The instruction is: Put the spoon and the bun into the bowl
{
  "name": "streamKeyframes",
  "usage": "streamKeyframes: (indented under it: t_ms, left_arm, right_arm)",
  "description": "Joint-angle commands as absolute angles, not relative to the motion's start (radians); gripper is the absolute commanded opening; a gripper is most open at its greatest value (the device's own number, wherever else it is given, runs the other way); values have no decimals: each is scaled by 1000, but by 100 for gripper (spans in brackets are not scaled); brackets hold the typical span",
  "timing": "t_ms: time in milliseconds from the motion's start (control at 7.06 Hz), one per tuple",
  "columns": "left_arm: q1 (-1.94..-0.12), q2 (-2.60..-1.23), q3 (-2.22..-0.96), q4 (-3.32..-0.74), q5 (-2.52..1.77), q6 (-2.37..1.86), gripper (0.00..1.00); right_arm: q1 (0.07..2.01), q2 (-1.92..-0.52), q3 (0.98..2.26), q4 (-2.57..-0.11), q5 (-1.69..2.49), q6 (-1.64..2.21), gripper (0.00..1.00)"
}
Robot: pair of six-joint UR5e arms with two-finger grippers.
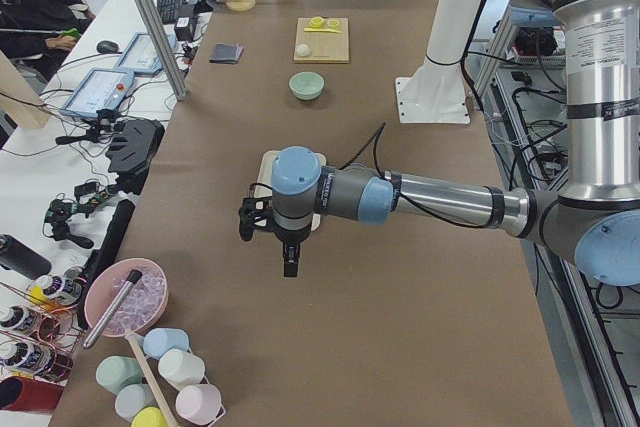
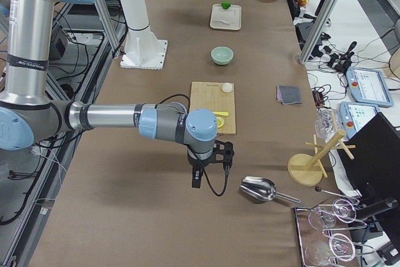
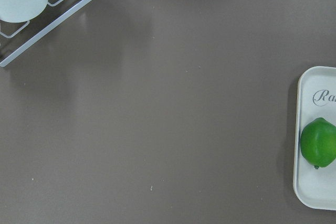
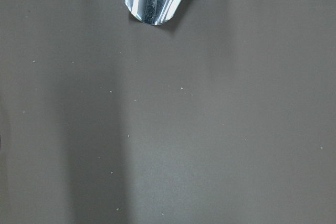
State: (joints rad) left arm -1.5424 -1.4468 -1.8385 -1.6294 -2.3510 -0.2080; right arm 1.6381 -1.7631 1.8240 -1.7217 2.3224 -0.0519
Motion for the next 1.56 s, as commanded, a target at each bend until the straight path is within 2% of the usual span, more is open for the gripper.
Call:
streamKeyframes:
  t_ms: [0,142,1417]
  left_arm:
    - [-1543,-1494,-1798,-1623,-2342,-215,98]
    - [-1551,-1488,-1769,-1631,-2344,-213,98]
    - [-1554,-1493,-1786,-1632,-2342,-203,98]
  right_arm:
    - [1641,-1727,1819,-1723,2333,-51,100]
    - [1640,-1727,1818,-1723,2339,-51,100]
    - [1635,-1729,1825,-1721,2356,-51,100]
